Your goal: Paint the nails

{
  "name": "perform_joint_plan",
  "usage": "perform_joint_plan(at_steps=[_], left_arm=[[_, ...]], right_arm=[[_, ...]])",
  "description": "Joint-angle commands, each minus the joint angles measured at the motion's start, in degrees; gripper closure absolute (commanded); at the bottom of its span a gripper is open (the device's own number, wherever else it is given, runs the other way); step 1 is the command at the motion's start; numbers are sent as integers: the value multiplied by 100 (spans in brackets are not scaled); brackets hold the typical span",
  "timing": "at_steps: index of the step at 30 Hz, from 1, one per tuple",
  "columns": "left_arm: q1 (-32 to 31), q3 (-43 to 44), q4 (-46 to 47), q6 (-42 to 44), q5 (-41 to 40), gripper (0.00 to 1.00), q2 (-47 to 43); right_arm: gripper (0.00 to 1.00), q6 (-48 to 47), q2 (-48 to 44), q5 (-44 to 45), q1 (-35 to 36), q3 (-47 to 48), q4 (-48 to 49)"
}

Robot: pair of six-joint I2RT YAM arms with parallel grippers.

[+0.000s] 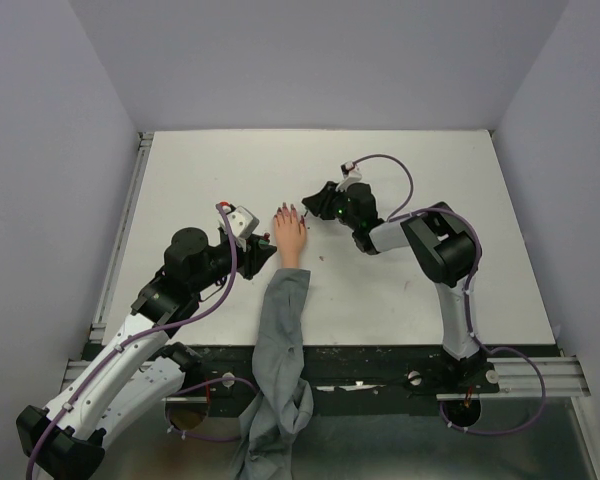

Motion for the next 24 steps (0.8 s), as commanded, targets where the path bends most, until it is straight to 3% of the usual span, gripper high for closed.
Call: perform_joint_plan(at_steps=[1, 24], left_arm=[[28, 173, 137, 10, 162, 100, -63], [28, 173, 128, 10, 170, 100, -72]], right_arm=[[99, -38, -192, 80, 52, -125, 124], [99, 102, -69, -87, 140, -91, 185]])
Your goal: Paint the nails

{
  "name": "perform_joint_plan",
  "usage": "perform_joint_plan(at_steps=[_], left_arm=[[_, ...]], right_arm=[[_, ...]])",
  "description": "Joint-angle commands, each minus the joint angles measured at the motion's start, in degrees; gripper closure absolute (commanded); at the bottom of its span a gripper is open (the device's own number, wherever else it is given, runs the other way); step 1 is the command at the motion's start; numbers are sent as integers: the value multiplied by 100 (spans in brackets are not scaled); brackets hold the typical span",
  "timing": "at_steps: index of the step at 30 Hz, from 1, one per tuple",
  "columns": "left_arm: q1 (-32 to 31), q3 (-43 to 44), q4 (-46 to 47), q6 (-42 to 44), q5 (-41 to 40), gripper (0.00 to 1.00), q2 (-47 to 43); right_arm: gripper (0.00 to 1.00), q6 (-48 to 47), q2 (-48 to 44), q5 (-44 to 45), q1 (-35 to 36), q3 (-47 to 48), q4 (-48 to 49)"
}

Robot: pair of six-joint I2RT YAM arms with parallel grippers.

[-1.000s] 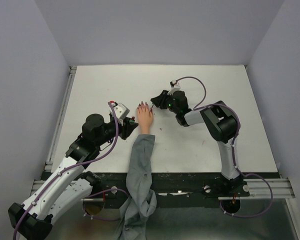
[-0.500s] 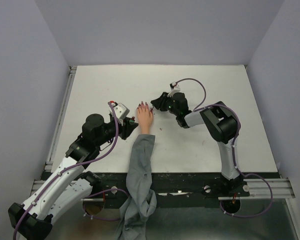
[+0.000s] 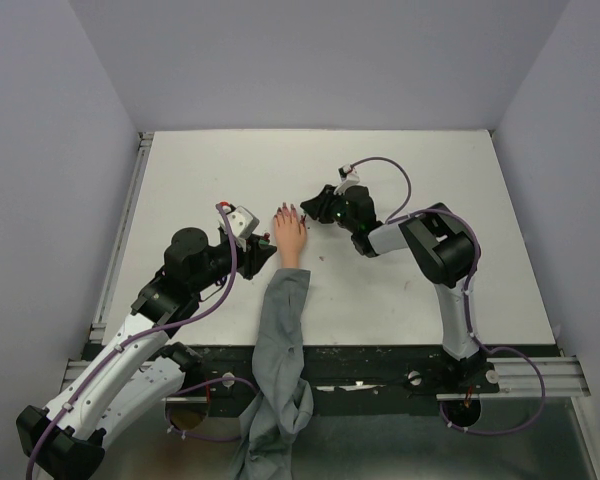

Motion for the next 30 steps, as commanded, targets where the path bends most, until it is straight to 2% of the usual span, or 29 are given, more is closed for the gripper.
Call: perform_joint_plan(at_steps=[1, 24, 30], left_arm=[[28, 173, 128, 12, 170, 100, -72], [28, 173, 128, 29, 153, 100, -37], [28, 173, 120, 38, 161, 100, -37]], right_arm=[[99, 63, -50, -72, 44, 41, 183], [99, 98, 258, 43, 70, 401, 42], [99, 63, 100, 165, 62, 322, 42]])
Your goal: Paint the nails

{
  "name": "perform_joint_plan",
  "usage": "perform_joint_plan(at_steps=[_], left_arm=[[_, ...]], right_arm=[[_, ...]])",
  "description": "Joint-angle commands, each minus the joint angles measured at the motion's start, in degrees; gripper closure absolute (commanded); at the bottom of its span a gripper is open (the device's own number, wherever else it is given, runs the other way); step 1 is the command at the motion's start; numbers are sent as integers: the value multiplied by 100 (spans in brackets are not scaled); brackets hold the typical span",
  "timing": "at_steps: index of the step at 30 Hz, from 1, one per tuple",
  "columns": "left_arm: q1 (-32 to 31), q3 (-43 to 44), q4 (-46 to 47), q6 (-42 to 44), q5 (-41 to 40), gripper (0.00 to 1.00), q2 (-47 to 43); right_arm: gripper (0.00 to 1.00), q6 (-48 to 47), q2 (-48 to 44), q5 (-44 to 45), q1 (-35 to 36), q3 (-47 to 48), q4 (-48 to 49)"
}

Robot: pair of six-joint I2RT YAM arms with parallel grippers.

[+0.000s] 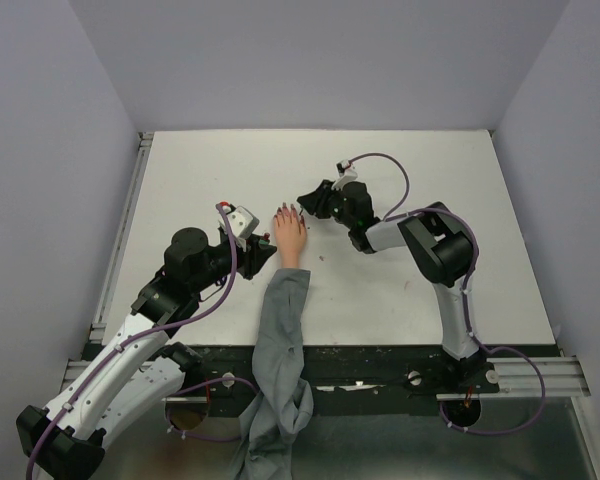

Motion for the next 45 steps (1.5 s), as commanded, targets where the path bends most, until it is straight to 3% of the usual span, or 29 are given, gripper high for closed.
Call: perform_joint_plan(at_steps=[1, 15, 45], left_arm=[[28, 181, 120, 27, 162, 100, -39], [28, 181, 137, 18, 179, 100, -65], [37, 181, 137, -17, 223, 100, -74]], right_arm=[[99, -44, -27, 194, 38, -21, 69], [99, -27, -379, 300, 64, -487, 121], [99, -220, -361, 476, 161, -452, -28]])
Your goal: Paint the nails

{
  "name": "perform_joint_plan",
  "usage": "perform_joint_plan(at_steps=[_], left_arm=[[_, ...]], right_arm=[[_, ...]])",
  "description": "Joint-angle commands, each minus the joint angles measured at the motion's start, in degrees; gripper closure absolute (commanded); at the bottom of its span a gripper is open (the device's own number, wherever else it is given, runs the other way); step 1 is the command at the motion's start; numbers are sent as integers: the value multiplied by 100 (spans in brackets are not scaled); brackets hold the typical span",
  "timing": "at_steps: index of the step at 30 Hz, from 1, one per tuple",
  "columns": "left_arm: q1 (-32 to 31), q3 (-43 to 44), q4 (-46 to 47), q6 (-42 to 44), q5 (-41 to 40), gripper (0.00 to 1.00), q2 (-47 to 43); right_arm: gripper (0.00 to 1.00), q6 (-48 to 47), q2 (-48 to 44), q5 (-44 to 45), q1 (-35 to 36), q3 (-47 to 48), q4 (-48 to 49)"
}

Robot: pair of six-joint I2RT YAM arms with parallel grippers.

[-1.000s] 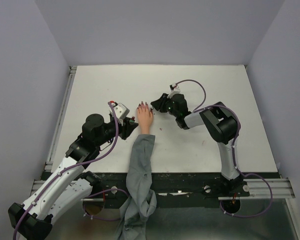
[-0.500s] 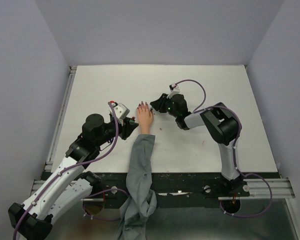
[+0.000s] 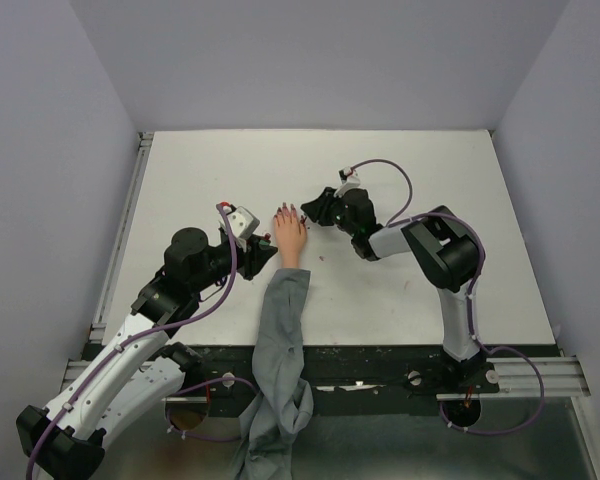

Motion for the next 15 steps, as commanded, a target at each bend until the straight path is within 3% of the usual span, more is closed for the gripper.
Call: perform_joint_plan(at_steps=[1, 15], left_arm=[[28, 173, 135, -12, 129, 100, -81], [37, 173, 126, -12, 129, 100, -81]], right_arm=[[99, -141, 15, 161, 60, 134, -10], [99, -256, 182, 205, 95, 327, -142]])
